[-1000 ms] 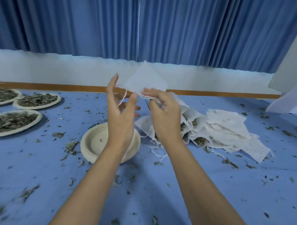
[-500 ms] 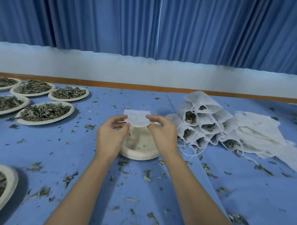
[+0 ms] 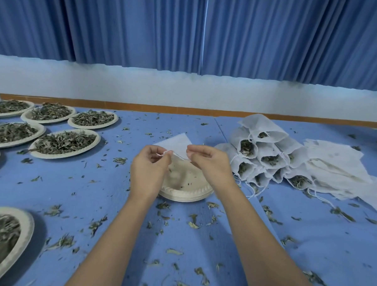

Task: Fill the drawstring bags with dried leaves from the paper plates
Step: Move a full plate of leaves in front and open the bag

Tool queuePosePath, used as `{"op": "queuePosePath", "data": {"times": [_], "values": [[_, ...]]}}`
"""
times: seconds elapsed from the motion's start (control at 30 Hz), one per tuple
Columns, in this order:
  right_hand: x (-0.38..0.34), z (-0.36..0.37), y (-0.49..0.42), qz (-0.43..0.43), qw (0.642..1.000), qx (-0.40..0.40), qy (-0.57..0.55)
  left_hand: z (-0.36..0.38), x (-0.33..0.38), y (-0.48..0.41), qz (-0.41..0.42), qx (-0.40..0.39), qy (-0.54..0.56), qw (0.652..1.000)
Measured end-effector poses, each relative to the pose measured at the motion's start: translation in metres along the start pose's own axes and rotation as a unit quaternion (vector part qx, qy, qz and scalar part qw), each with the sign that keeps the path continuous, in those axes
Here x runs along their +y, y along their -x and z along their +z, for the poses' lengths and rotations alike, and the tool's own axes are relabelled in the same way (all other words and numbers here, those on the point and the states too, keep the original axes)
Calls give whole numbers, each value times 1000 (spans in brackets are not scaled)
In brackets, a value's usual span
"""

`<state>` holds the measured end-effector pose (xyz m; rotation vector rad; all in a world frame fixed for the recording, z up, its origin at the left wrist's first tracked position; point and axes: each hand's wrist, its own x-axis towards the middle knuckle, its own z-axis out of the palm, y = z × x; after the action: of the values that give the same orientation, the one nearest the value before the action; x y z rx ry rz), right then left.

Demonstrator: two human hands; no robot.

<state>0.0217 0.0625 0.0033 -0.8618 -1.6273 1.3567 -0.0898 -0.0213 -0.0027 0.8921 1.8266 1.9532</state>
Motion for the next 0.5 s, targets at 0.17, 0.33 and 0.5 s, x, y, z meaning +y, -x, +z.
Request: {"op": "queuePosePath", "data": {"times": [0.17, 0.33, 0.5], "values": [[1, -4, 1, 0, 1000, -24, -5, -2, 3, 2, -23, -1, -37, 999], [3, 1, 3, -37, 995, 15, 94, -2, 5, 3, -66, -16, 20, 997], [4, 4, 8, -183, 940, 38, 287, -1, 2, 4, -15, -5, -59, 998]]}}
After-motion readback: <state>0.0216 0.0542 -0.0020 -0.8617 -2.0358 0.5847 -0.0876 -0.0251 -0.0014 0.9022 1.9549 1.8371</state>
